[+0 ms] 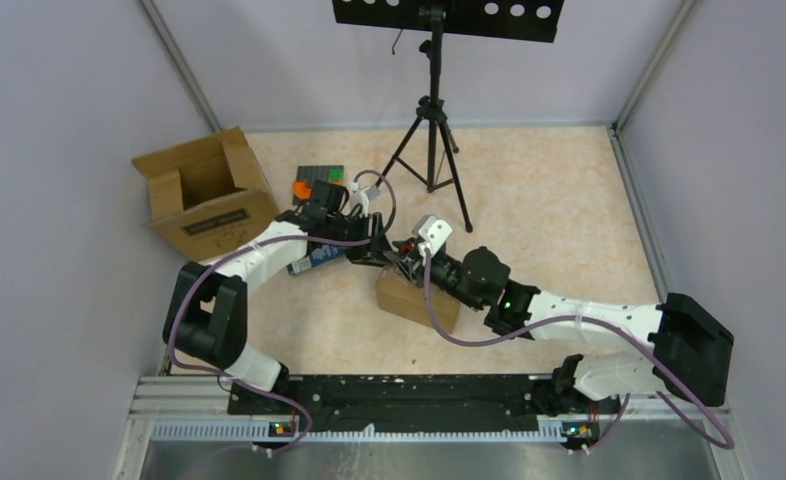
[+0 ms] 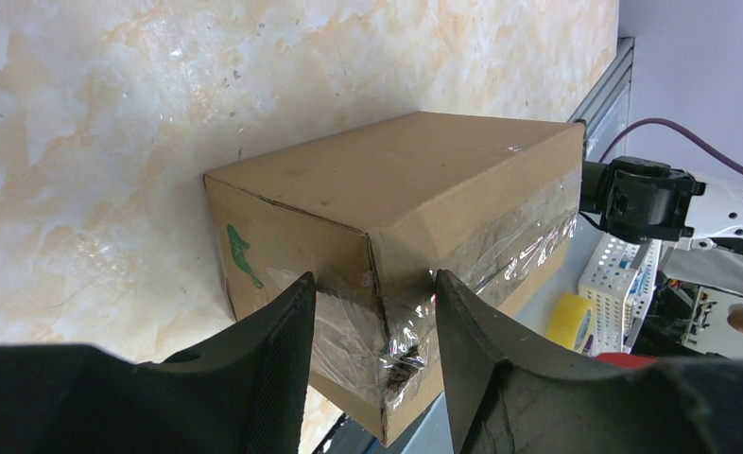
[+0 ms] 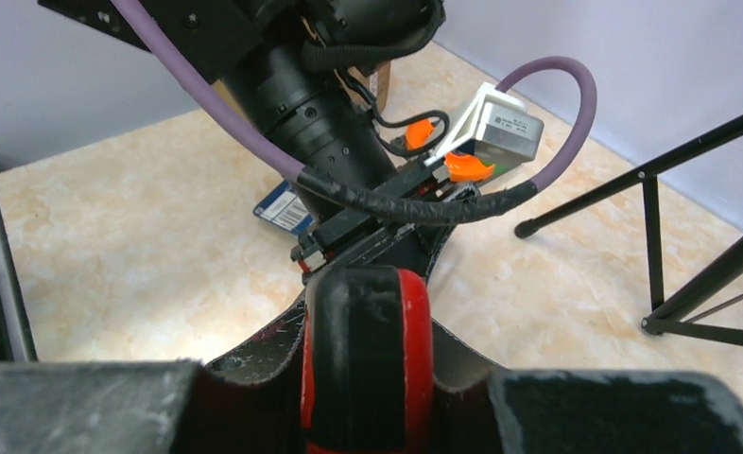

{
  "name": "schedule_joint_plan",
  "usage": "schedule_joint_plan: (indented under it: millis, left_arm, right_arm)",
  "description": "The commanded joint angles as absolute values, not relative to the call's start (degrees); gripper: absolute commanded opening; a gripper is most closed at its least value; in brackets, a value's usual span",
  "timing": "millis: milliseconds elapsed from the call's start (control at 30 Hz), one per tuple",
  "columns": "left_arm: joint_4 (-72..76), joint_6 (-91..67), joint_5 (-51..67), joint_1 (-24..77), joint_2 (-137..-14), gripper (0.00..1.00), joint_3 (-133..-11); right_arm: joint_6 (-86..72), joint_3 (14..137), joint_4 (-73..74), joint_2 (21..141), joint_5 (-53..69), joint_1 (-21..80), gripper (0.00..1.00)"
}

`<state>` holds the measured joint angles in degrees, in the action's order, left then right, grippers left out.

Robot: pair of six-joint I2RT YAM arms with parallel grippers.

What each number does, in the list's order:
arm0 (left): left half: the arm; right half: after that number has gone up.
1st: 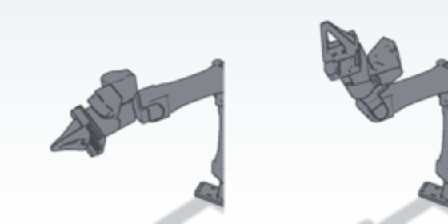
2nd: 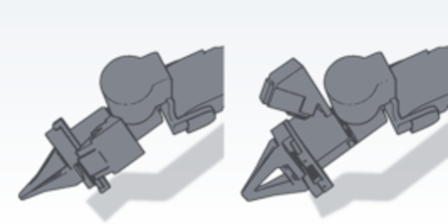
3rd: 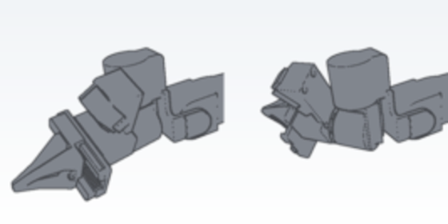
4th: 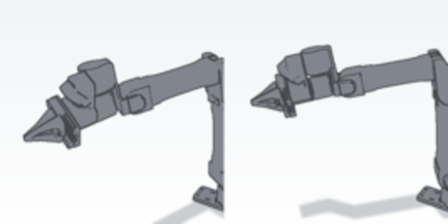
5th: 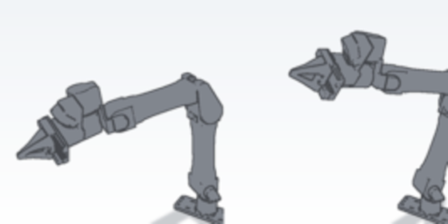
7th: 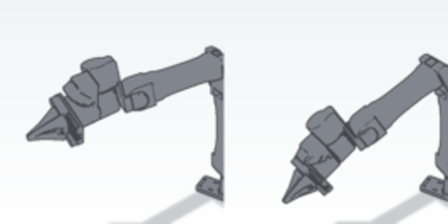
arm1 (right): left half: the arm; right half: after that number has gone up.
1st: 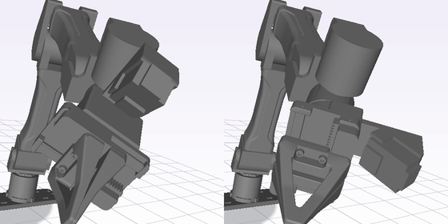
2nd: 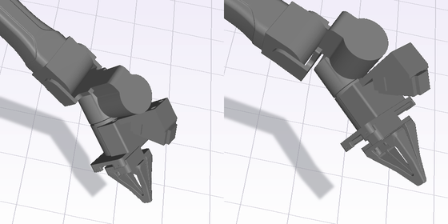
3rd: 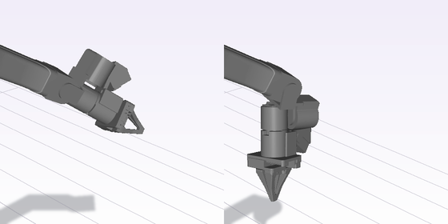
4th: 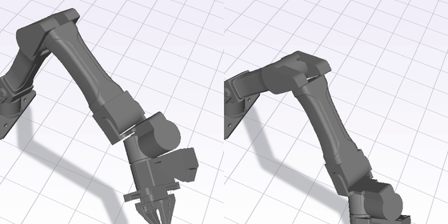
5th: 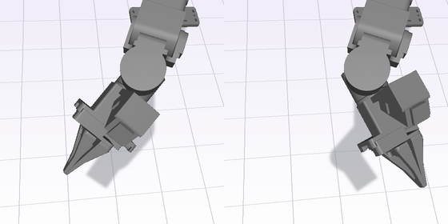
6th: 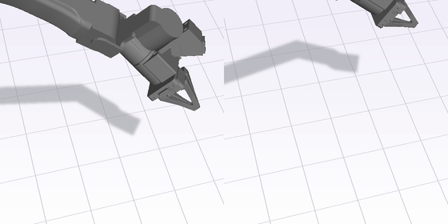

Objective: Unpack the express box
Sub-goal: Cut the express box at the center of the board.

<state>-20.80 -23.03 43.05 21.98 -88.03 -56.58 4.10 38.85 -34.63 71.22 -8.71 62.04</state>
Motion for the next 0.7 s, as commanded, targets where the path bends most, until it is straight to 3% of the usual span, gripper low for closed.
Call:
schedule_joint_plan:
  millis: [0, 667]
  left_arm:
    - [-20.6, -21.2, 44.3, 22.2, -88.5, 0.53, -59.2]
    - [-22.0, -20.5, 43.6, 22.3, -88.8, 0.52, -60.0]
  right_arm:
    - [5.6, 38.1, -38.3, 69.0, -7.9, 61.5, 0.00]
    - [5.4, 36.1, -37.0, 67.0, -9.5, 61.2, 0.00]
